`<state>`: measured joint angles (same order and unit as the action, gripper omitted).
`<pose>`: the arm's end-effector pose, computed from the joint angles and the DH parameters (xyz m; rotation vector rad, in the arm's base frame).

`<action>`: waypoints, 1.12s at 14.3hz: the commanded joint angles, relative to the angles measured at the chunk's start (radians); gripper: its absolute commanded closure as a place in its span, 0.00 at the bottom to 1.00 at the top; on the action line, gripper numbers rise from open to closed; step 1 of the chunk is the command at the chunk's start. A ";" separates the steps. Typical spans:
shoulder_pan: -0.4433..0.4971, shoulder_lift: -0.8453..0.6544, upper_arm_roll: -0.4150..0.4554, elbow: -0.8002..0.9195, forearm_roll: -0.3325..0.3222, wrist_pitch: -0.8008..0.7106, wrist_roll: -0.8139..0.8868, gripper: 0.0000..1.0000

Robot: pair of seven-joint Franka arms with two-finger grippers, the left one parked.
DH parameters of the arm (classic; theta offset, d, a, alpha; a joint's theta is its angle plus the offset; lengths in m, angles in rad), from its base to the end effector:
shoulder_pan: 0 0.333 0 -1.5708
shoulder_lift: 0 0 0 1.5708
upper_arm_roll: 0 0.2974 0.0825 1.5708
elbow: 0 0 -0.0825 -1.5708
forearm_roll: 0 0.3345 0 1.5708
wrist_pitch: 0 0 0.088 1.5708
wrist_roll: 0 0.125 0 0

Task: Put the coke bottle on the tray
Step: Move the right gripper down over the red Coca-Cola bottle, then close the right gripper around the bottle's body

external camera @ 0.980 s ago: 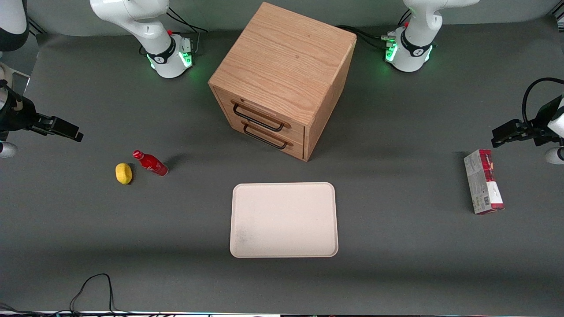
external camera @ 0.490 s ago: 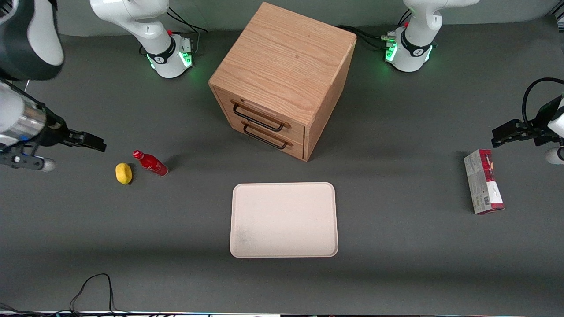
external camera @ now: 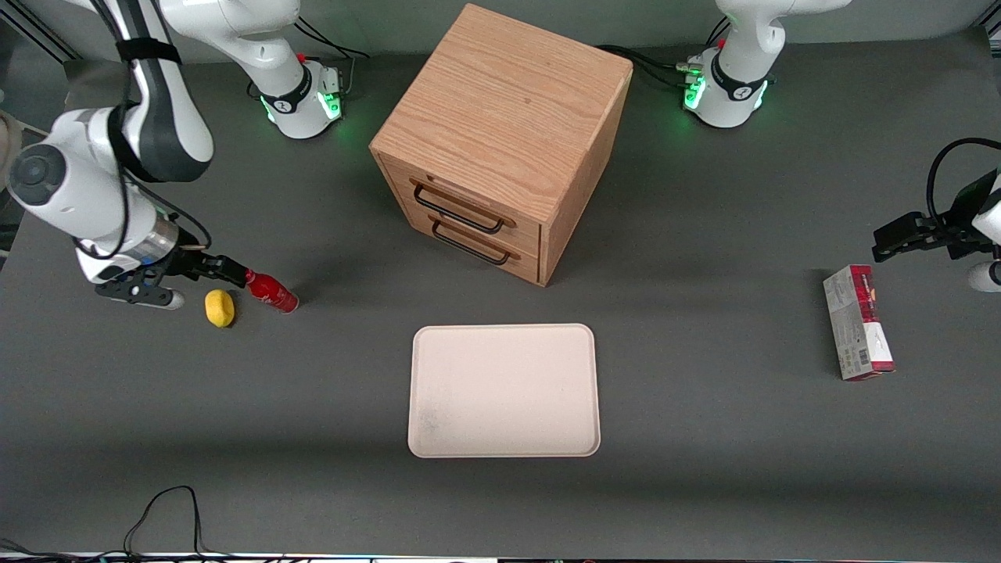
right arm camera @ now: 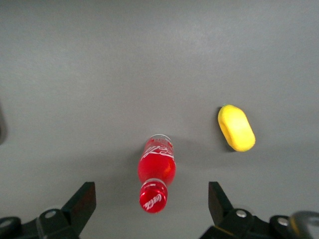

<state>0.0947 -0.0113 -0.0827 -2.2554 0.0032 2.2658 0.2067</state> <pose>0.4827 0.0059 0.3641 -3.1205 0.3079 -0.0332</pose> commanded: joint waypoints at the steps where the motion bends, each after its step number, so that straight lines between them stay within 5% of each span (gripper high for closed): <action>1: -0.001 -0.038 0.012 -0.134 0.011 0.165 -0.024 0.00; 6: -0.001 -0.016 0.017 -0.167 0.014 0.216 -0.024 0.03; 7: -0.001 -0.015 0.017 -0.167 0.017 0.216 -0.023 0.17; 10: -0.001 -0.013 0.017 -0.165 0.021 0.210 -0.020 0.95; 16: -0.003 0.007 0.017 -0.129 0.021 0.198 -0.021 1.00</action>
<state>0.0936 -0.0101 -0.0692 -2.4101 0.0032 2.4702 0.2067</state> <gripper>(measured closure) 0.687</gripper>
